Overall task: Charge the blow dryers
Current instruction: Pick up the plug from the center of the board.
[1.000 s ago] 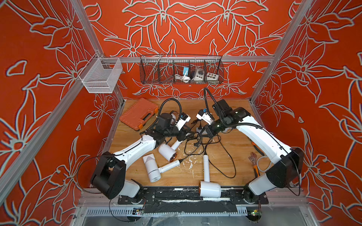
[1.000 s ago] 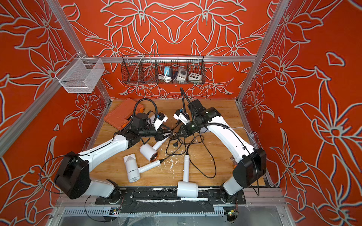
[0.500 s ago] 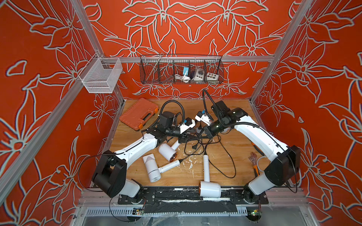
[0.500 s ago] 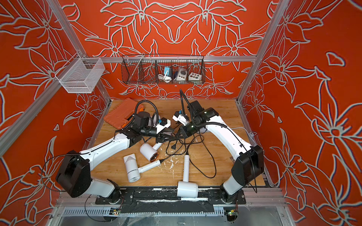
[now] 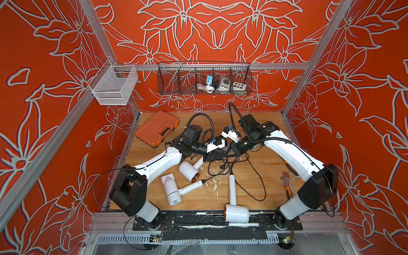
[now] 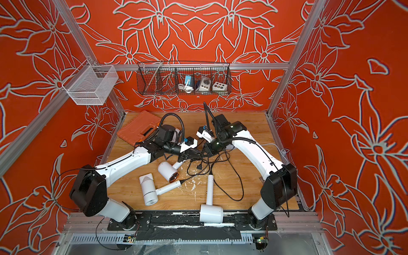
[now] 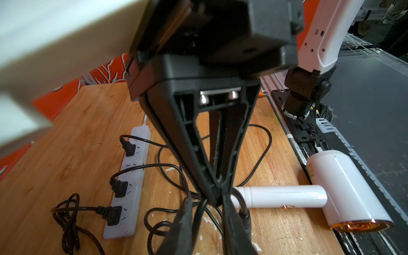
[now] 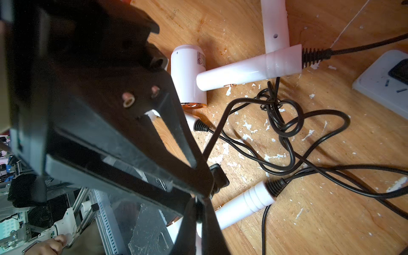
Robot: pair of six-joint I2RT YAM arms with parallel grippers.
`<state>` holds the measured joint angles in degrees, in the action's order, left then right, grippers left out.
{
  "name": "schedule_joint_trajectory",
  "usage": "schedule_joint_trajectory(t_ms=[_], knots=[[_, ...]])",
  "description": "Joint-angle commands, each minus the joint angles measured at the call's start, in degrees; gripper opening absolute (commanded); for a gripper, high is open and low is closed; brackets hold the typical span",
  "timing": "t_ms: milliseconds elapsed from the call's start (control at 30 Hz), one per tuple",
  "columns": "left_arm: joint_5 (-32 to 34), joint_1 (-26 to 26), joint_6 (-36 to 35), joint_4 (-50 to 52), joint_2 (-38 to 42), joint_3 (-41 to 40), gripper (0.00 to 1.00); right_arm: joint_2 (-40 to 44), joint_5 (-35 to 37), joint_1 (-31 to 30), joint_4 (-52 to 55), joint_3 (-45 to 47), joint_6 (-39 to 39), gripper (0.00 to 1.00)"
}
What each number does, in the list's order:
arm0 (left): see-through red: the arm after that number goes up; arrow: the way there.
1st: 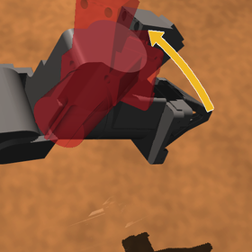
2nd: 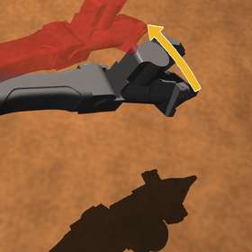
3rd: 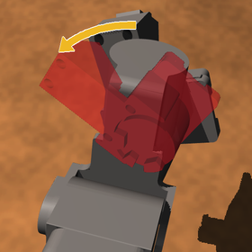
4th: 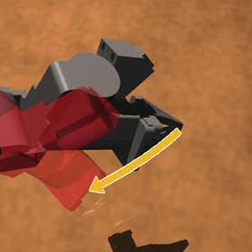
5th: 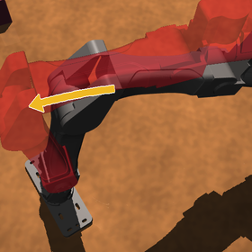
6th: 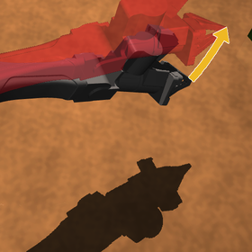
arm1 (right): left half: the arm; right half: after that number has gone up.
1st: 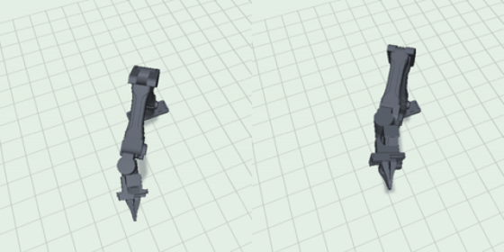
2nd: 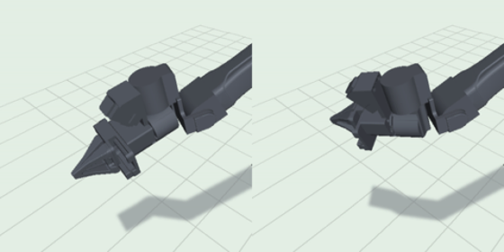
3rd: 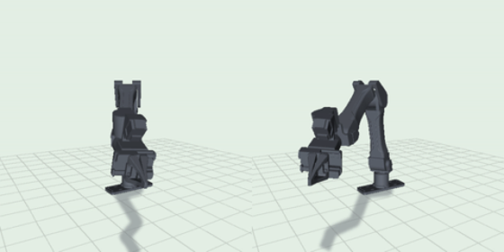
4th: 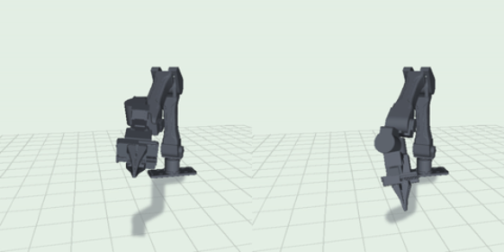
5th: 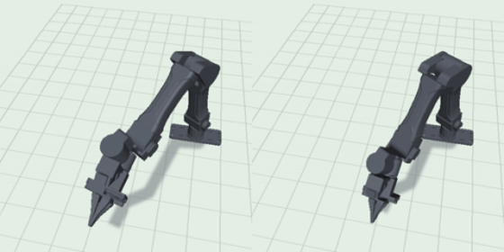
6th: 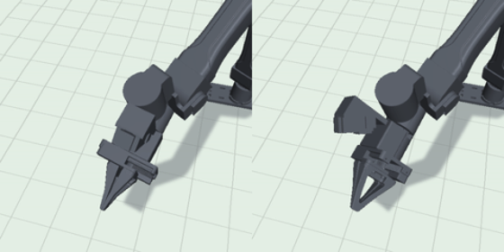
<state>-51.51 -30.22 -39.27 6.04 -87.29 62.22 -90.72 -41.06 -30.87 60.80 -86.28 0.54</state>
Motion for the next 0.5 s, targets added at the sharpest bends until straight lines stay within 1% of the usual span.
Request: schedule_joint_trajectory(t_ms=[0,67,100,233,267,333,400,433,467], knots=[[1.7,-0.4,-2.9,4.6,-1.1,-0.9,0.27,1.0,-1.0,-0.5,-0.3,-1.8,-1.6,0.0],[2.2,-0.4,-2.9,4.5,-0.9,-1.3,0.37,1.1,-0.2,-0.4,-0.3,-2.1,-1.3,0.0],[2.4,-0.4,-2.7,4.4,-0.8,-1.5,0.4,1.3,0.0,-0.5,-0.3,-2.3,-1.1,0.0],[3.0,-0.4,-2.1,4.0,-0.8,-1.7,0.4,1.5,0.1,-0.5,-0.3,-2.8,-0.8,0.0],[2.8,-0.4,-2.0,3.9,-0.7,-1.6,0.37,1.3,0.0,-0.5,-0.3,-2.9,-0.7,0.0],[2.8,-0.4,-1.8,3.6,-0.3,-1.6,0.26,1.1,-0.1,-0.4,-0.3,-2.9,-0.6,0.0],[3.5,-0.4,-1.5,3.2,-0.1,-1.5,0.12,1.1,-0.1,-0.5,-0.3,-2.5,-0.5,0.0],[3.7,-0.4,-1.3,3.1,0.1,-1.2,0.03,1.1,-0.2,-0.4,-0.4,-2.3,-0.5,0.0],[3.9,-0.4,-1.1,3.4,-0.1,-0.6,0.0,1.2,-0.2,-0.4,-0.7,-2.0,-0.4,0.0]])
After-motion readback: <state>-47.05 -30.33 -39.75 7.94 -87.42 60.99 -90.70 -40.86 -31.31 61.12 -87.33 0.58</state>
